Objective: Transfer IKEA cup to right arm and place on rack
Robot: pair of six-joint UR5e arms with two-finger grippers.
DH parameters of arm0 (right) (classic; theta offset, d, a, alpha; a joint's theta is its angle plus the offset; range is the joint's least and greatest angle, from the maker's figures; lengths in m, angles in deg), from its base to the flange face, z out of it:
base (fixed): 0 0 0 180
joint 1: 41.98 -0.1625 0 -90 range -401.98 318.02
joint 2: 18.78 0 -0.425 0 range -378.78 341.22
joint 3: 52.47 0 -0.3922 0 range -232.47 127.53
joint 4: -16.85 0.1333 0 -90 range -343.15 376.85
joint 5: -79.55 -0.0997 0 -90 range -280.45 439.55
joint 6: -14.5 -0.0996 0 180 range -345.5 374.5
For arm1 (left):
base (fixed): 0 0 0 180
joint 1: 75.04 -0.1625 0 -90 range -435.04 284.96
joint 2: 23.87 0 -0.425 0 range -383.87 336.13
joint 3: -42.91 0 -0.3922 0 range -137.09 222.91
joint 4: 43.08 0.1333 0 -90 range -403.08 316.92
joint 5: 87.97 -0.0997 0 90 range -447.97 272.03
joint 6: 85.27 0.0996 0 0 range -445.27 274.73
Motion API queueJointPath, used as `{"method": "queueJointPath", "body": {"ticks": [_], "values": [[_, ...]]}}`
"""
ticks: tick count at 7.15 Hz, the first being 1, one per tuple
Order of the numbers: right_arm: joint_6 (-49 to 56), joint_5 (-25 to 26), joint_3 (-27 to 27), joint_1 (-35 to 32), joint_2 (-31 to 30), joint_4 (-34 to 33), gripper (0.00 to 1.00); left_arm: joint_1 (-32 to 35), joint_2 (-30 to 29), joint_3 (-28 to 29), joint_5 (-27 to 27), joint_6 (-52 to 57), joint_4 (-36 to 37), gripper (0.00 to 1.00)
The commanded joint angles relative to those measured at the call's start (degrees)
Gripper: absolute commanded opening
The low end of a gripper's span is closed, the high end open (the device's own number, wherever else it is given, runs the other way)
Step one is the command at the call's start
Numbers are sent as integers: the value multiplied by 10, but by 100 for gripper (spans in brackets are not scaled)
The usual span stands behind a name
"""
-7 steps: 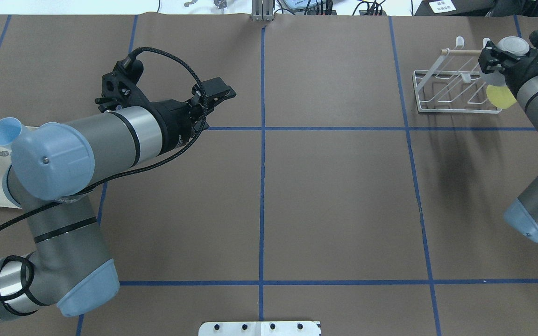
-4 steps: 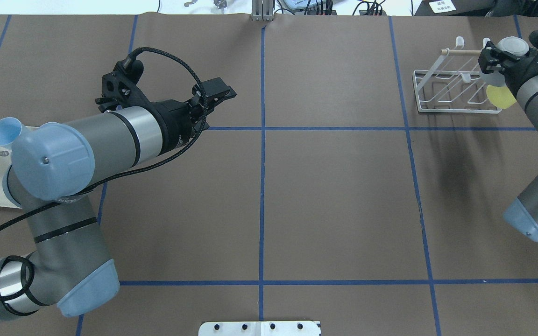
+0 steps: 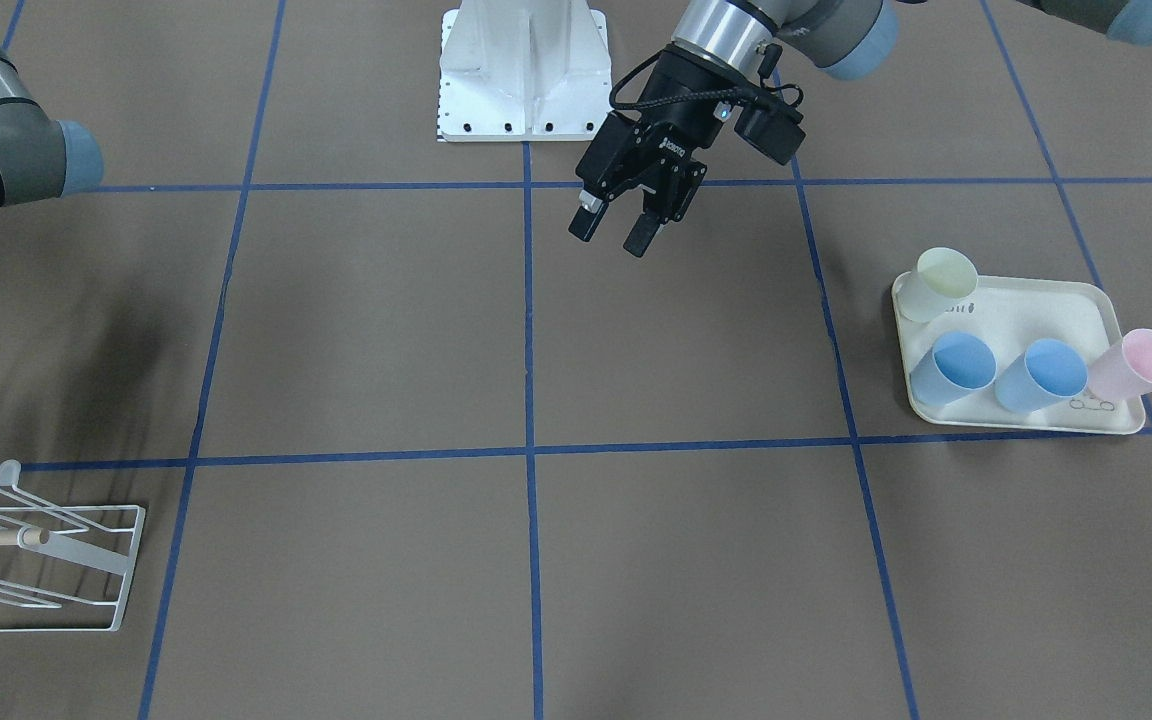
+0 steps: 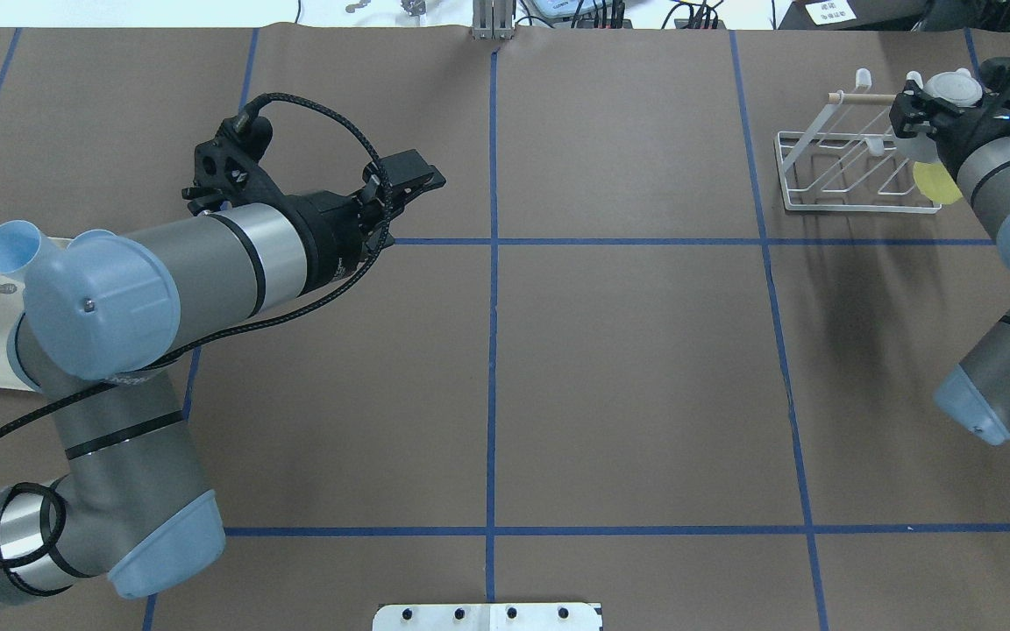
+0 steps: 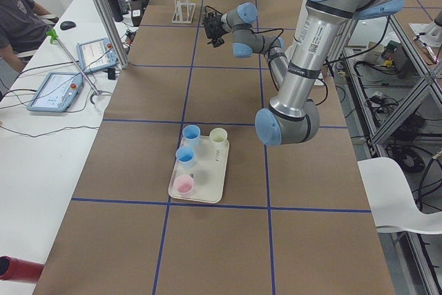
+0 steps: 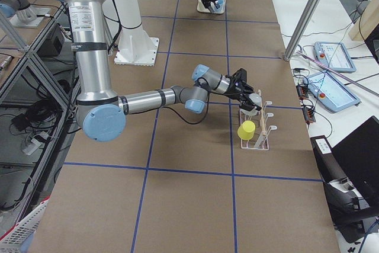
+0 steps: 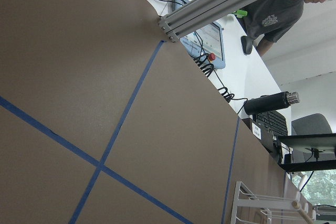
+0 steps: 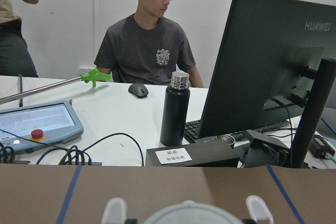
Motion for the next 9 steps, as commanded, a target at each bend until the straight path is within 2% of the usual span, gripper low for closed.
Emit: {"method": "queueJointPath", "body": {"ticks": [1, 3, 4, 5, 6, 8, 9], "values": [[0, -1, -10, 0, 1, 0, 0, -1, 1, 1, 0, 0, 0, 100], [0, -2, -12, -1, -1, 1, 0, -1, 1, 1, 0, 0, 0, 100], [-1, -1, -12, -2, -1, 1, 4, -1, 1, 0, 0, 0, 0, 100], [0, -1, -14, -3, -2, 1, 81, -1, 1, 0, 0, 0, 0, 100], [0, -2, -13, -4, -4, 3, 100, -1, 1, 0, 0, 0, 0, 100], [1, -4, -12, -8, -5, 4, 100, 0, 0, 0, 0, 0, 0, 100], [0, -22, -3, -17, -5, 6, 100, 1, -1, -3, 0, 0, 0, 100]]}}
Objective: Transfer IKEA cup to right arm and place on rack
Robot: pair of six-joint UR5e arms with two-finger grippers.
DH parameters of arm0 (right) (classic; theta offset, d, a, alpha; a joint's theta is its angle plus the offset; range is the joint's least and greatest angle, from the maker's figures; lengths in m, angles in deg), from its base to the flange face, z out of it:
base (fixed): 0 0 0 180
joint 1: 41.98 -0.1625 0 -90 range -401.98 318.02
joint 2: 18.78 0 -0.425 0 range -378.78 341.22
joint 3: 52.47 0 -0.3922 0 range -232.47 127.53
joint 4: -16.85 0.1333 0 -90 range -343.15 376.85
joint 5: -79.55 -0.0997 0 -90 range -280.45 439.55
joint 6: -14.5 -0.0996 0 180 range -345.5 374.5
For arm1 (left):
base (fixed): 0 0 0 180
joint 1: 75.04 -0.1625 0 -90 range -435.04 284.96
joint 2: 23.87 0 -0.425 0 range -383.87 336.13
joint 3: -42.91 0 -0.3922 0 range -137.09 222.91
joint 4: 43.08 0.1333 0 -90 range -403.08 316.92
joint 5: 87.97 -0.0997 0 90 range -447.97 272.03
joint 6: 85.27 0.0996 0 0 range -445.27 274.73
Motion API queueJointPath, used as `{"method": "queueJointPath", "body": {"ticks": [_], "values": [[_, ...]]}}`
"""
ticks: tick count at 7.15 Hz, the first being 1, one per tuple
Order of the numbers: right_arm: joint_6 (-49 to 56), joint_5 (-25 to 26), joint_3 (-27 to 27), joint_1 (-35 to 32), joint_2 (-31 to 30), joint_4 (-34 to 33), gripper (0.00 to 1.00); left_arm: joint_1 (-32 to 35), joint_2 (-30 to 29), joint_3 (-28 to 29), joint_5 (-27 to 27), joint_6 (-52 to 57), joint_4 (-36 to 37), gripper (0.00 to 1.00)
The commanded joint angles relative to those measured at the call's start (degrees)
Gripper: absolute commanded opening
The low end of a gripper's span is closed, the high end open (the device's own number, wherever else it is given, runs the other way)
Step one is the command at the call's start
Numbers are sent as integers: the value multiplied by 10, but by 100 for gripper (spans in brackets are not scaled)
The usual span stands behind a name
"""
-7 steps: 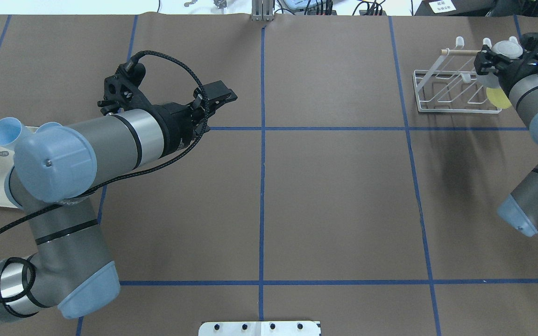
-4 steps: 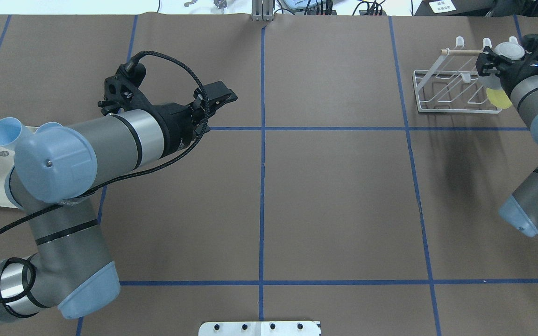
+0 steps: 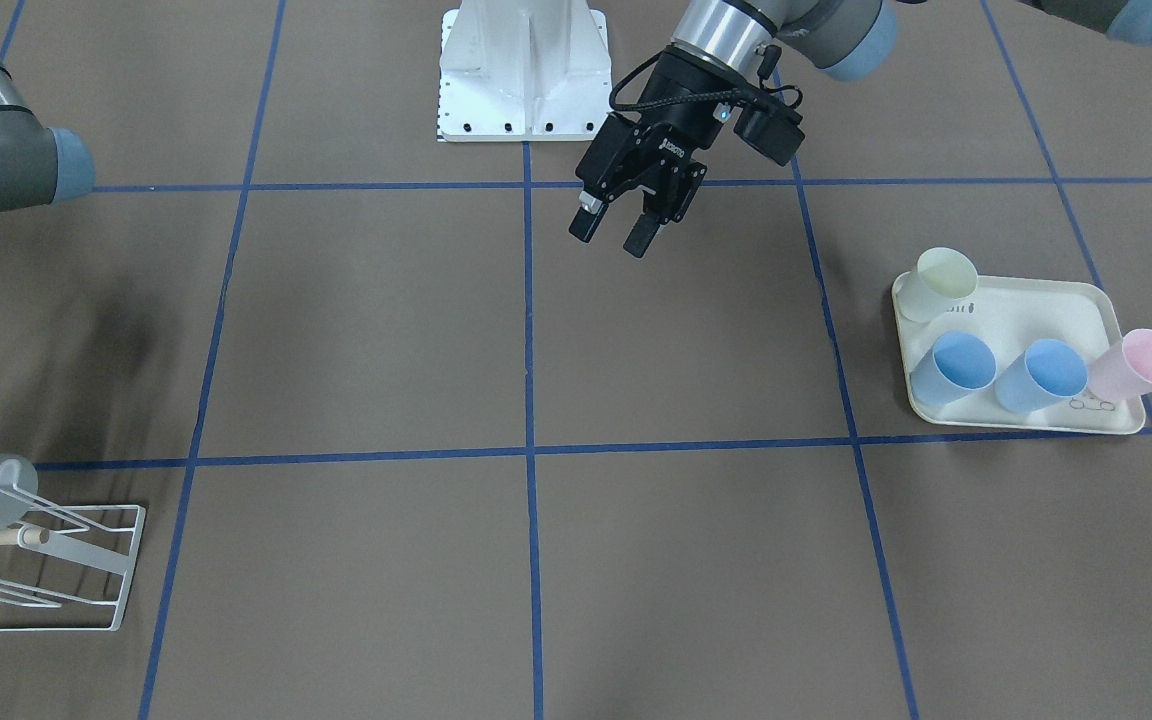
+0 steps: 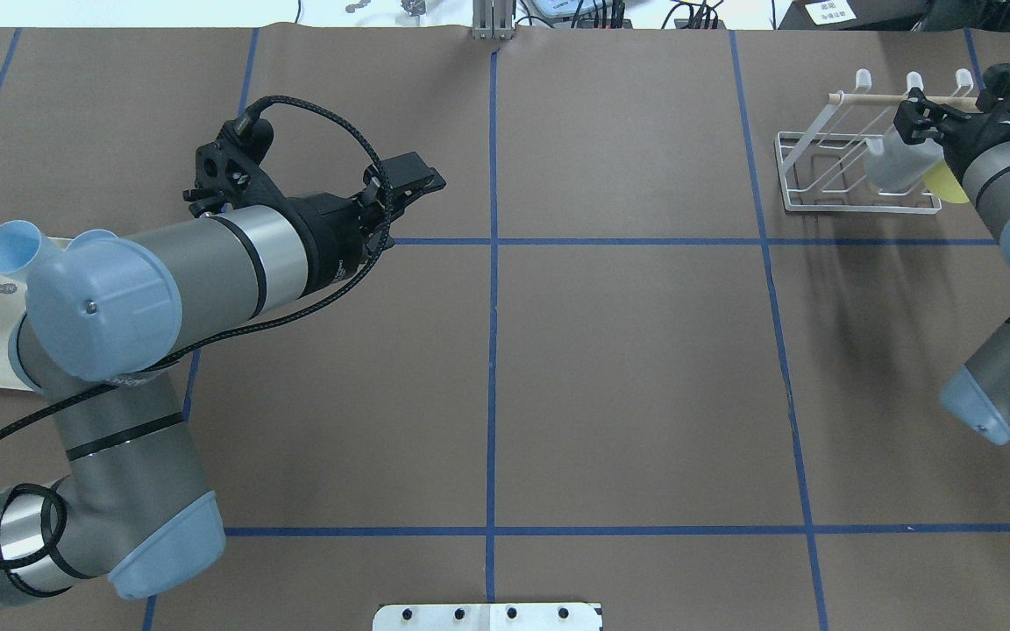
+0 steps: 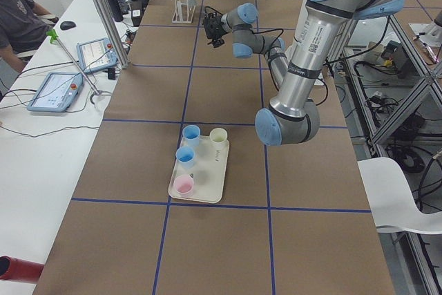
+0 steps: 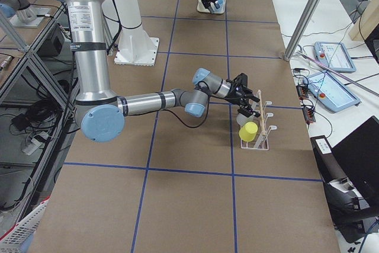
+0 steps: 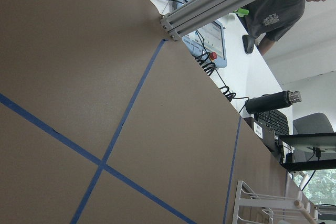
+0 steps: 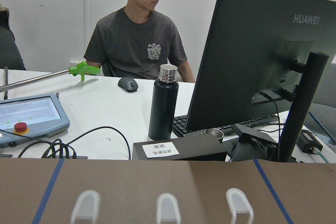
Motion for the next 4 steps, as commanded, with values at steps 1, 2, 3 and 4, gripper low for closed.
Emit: {"method": "queueJointPath", "body": {"ticks": [1, 2, 3, 4], "values": [[0, -55, 10, -24, -3, 47, 100, 10, 0, -13, 14, 1, 3, 100], [-3, -99, 30, -41, -8, 53, 100, 46, 0, -21, 65, 1, 38, 100], [-21, -128, 45, -44, -16, 53, 100, 86, -1, -48, 122, 25, 103, 100], [-32, -169, 72, -44, -27, 51, 100, 122, 9, -91, 173, 93, 193, 100]]}}
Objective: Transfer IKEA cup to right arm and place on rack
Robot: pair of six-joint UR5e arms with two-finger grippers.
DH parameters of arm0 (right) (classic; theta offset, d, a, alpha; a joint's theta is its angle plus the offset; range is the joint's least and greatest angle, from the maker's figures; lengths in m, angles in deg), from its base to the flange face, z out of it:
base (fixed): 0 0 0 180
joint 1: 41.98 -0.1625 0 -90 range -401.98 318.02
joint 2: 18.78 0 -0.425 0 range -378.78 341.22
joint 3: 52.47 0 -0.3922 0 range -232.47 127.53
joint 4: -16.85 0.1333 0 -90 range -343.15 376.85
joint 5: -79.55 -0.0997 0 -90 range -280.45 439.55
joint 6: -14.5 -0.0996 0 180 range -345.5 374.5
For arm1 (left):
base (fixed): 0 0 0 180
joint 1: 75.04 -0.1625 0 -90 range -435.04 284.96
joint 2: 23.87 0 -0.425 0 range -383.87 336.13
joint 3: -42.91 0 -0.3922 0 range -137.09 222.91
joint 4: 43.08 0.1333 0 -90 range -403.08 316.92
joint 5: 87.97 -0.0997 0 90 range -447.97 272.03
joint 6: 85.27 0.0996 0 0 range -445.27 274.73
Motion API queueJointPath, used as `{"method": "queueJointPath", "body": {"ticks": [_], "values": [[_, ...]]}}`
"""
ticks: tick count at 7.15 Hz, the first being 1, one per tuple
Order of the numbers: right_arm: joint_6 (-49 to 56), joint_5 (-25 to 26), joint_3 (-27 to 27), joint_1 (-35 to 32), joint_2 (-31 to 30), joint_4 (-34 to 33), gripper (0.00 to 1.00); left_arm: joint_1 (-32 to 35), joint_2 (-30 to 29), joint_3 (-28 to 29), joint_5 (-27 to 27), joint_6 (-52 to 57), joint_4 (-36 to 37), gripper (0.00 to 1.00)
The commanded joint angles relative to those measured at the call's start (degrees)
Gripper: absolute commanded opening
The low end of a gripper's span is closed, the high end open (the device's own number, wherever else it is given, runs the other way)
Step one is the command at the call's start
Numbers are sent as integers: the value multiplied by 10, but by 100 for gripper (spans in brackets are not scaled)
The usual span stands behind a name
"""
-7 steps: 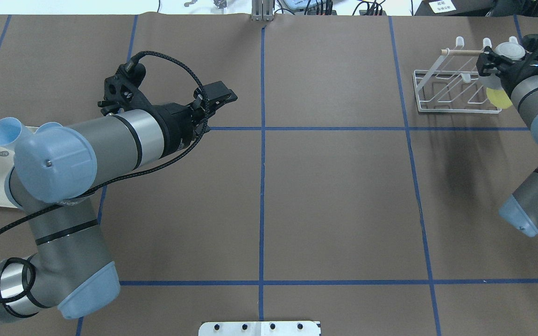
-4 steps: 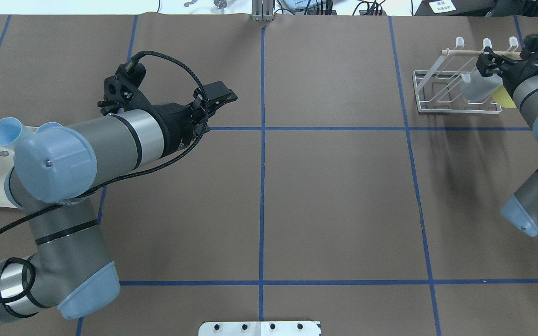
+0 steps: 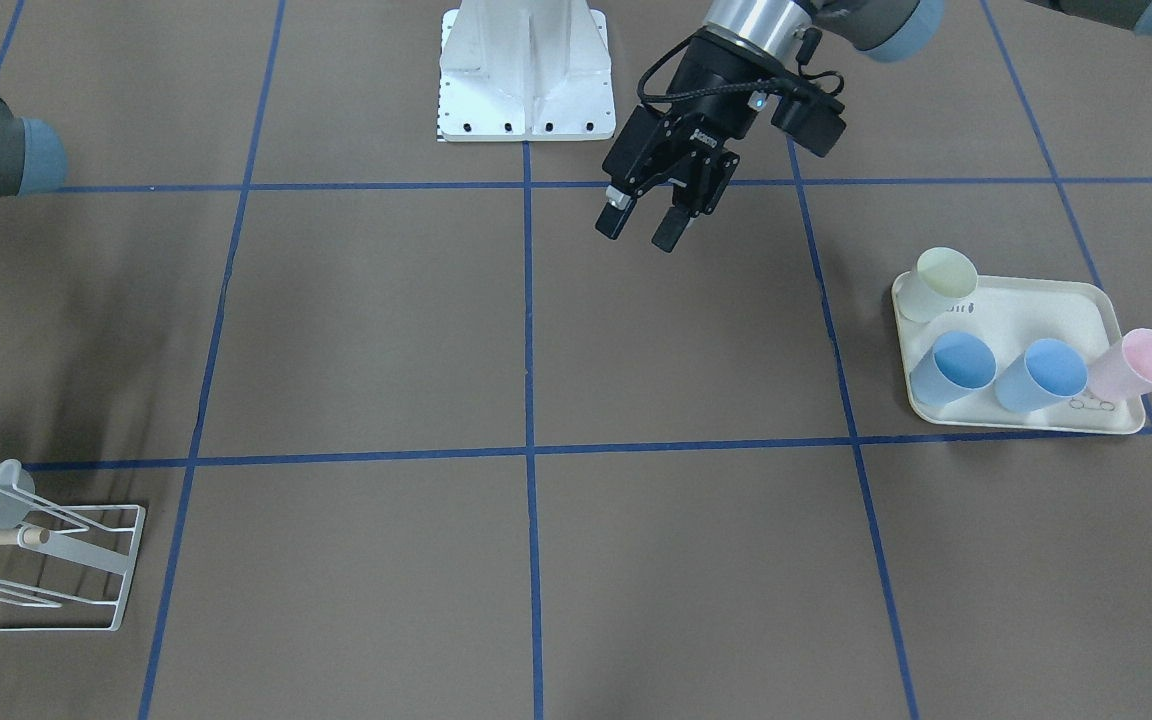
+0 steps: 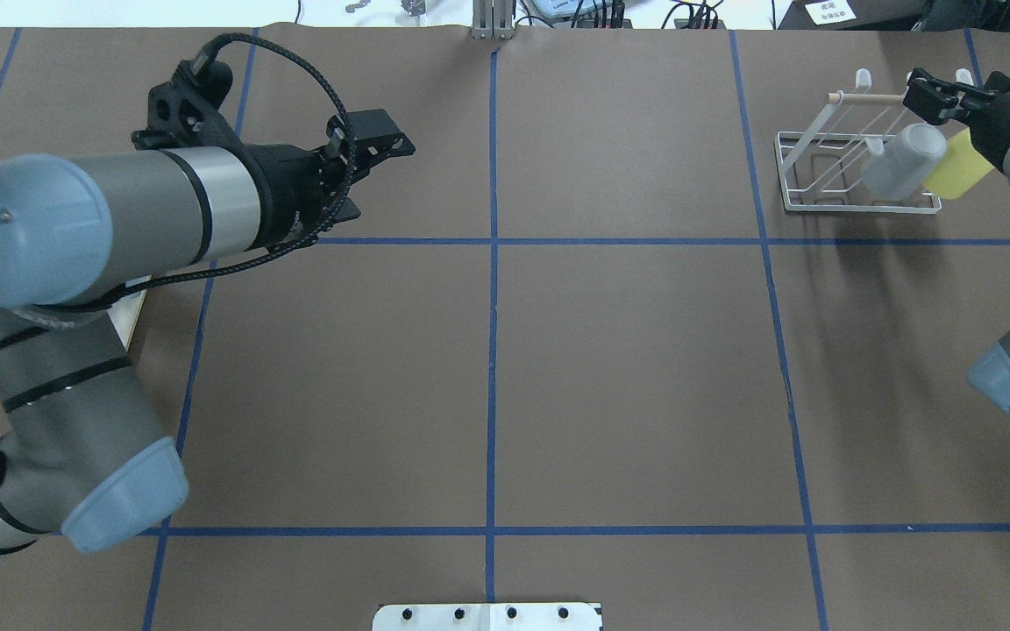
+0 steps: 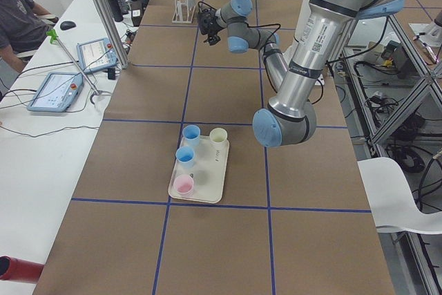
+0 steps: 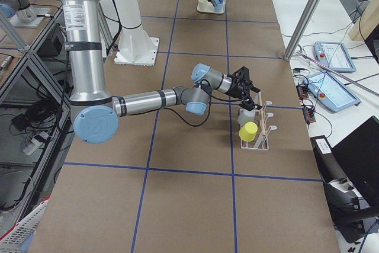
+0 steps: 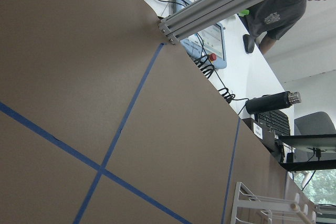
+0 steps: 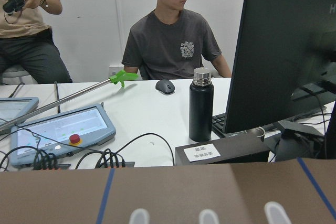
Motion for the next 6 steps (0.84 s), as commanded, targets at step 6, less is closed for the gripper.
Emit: {"method": "queueJointPath", "body": {"ticks": [6], "values": [[-310, -346, 212, -26, 67, -185, 100, 277, 247, -50, 364, 508, 191, 100]]}}
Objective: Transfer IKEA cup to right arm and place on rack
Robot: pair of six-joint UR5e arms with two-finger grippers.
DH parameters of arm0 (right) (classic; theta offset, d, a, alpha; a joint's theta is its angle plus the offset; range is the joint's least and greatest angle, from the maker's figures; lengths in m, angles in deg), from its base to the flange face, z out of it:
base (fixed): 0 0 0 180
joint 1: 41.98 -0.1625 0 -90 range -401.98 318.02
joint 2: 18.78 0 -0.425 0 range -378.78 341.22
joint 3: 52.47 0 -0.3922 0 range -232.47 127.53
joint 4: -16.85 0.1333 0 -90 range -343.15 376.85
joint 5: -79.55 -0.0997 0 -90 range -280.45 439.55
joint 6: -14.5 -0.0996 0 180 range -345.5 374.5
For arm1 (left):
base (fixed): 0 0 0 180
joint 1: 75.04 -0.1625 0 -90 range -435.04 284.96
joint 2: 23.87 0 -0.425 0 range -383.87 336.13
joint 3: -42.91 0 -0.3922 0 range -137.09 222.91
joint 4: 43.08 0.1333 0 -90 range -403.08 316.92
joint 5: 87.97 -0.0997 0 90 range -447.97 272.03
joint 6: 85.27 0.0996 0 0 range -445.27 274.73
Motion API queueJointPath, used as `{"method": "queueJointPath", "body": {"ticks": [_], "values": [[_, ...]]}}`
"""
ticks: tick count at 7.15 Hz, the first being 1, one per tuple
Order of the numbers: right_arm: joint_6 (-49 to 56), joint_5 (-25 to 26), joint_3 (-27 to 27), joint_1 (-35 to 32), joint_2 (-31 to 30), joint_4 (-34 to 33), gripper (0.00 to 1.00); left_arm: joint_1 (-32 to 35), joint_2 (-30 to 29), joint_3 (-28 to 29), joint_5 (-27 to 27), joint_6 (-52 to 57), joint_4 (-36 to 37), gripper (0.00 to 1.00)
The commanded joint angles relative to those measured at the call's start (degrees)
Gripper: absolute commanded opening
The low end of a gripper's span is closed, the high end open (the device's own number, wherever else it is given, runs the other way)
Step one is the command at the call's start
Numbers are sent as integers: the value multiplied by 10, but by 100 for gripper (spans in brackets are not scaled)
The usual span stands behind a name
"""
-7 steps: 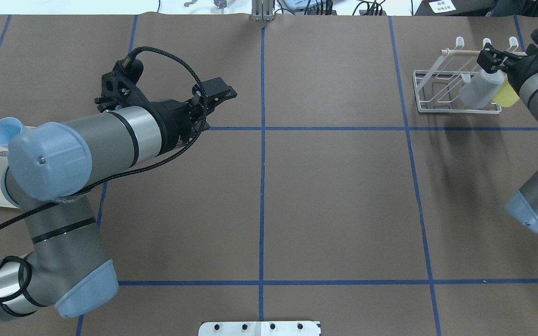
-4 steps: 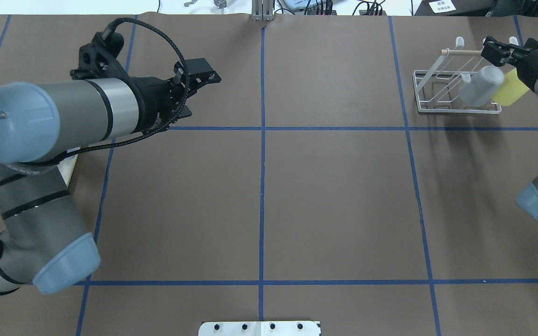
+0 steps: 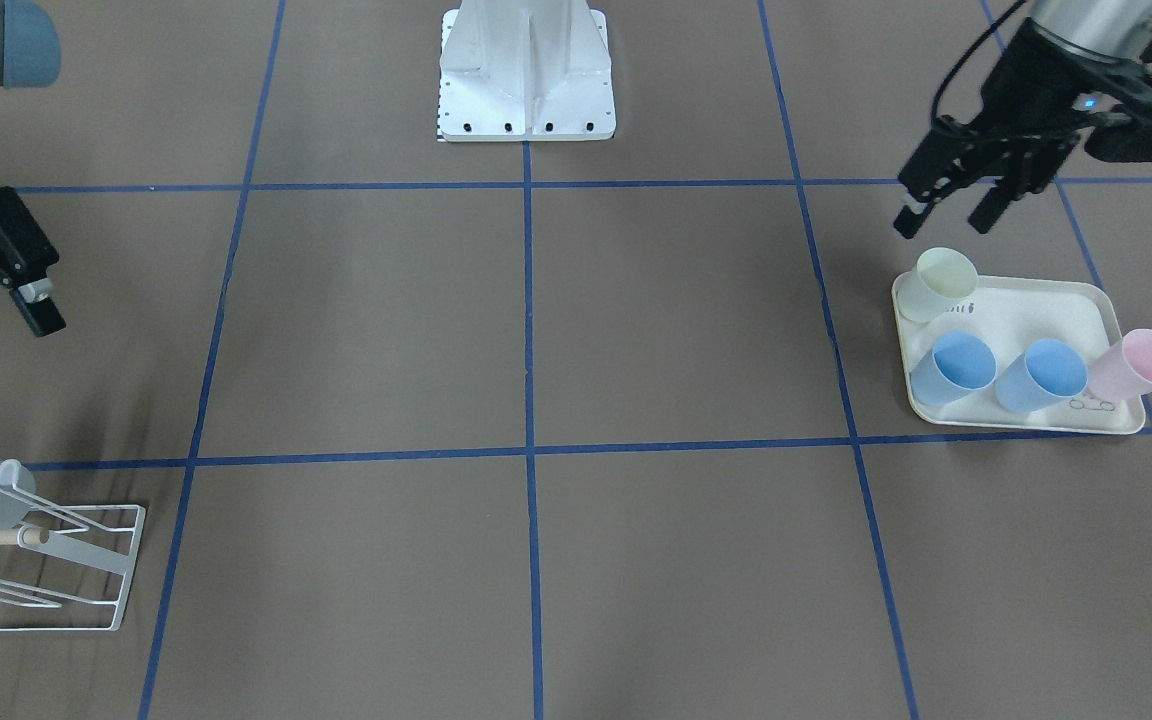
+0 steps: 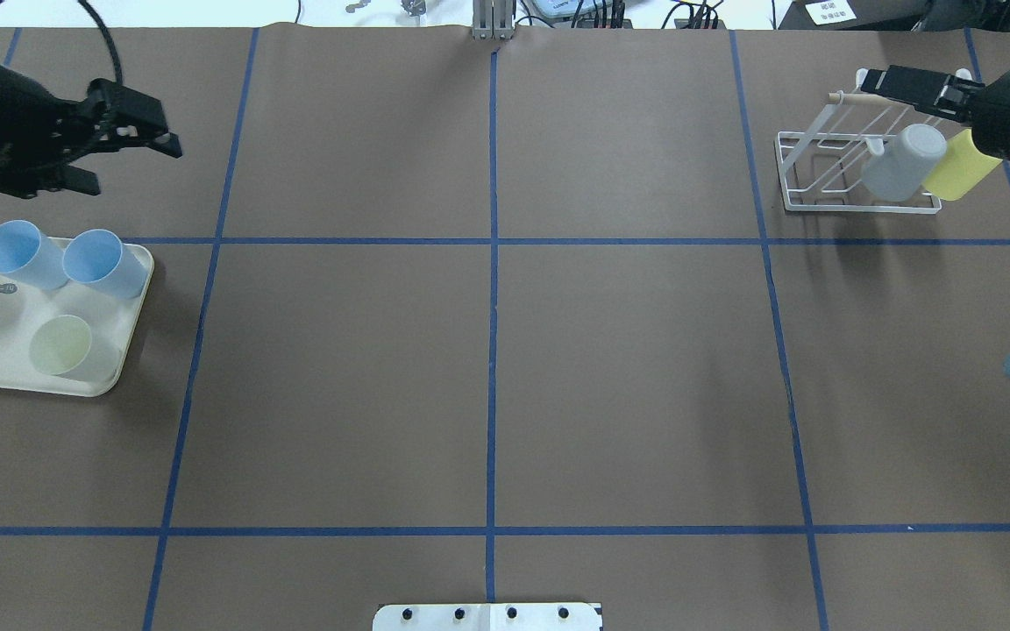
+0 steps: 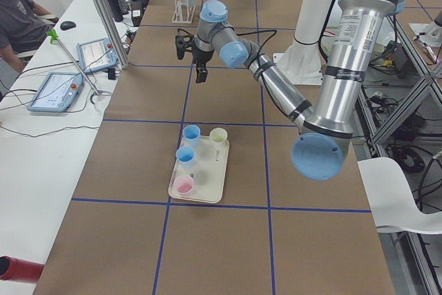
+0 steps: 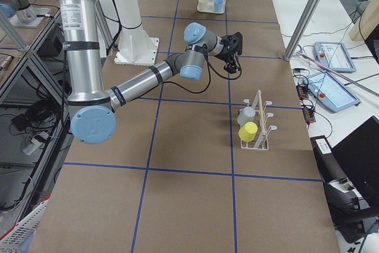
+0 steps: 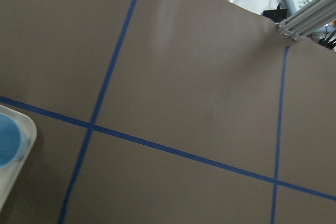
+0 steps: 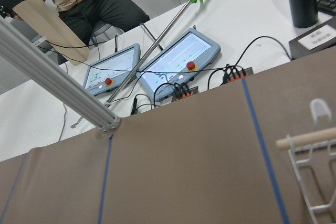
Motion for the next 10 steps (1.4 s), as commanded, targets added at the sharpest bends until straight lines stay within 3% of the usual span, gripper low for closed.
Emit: {"method": "queueJointPath", "body": {"ticks": [1, 3, 4, 7, 10], "values": [[-138, -76, 2, 5, 66, -15, 100, 18, 64, 30, 21, 79, -6, 100], [-210, -71, 4, 46, 90, -7, 100, 6, 88, 49, -3, 38, -40, 100], [-253, -71, 4, 64, 112, -4, 100, -34, 101, 59, -4, -6, -76, 100], [-260, -71, 4, 101, 116, -4, 100, -106, 130, 86, -53, -37, -115, 100], [-260, -68, 0, 125, 116, -4, 100, -113, 150, 131, -50, -31, -160, 100]]}}
